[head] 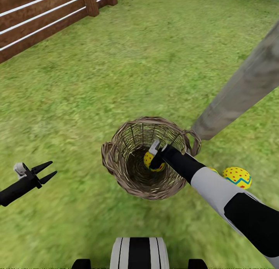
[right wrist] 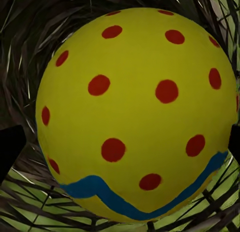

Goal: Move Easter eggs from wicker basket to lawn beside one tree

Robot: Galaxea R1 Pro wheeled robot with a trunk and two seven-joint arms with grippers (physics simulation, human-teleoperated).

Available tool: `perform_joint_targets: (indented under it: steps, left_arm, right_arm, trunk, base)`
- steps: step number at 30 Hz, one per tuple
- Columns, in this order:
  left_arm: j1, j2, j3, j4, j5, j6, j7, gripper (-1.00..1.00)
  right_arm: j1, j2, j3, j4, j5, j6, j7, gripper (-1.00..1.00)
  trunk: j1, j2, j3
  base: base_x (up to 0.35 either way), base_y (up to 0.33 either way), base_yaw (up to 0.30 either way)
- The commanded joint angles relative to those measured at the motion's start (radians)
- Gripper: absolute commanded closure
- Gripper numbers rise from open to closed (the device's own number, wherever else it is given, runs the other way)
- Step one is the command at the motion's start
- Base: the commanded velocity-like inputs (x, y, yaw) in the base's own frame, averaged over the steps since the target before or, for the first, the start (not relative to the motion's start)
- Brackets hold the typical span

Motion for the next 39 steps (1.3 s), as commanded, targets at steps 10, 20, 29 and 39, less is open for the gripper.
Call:
perform_joint_targets:
  steps: [10, 20, 29, 39]
  left_arm:
    - [0.000, 0.000, 0.000, 0.002, 0.003, 0.006, -0.001, -1.00]
    - [0.000, 0.000, 0.002, 0.003, 0.002, 0.006, -0.001, -1.00]
    - [0.000, 0.000, 0.003, 0.005, 0.003, 0.006, -0.002, -1.00]
    - [0.000, 0.003, -0.001, -0.002, 0.004, 0.009, 0.000, -1.00]
  right_arm:
    - [-0.001, 0.001, 0.001, -0.001, 0.011, 0.002, 0.007, -1.00]
    - [-0.001, 0.004, 0.001, -0.001, 0.012, 0.002, 0.010, 1.00]
    - [-0.001, 0.006, 0.001, -0.003, 0.015, 0.002, 0.011, 1.00]
    - [-0.001, 0.007, 0.002, -0.003, 0.015, 0.004, 0.011, 1.00]
  trunk:
    - [0.002, -0.001, -0.016]
    - [0.003, -0.002, -0.028]
    - [0.003, -0.002, -0.032]
    - [0.000, 0.000, -0.001]
  base:
    - [0.000, 0.000, 0.000]
    - [0.000, 0.000, 0.000]
    - [0.000, 0.000, 0.000]
    - [0.000, 0.000, 0.000]
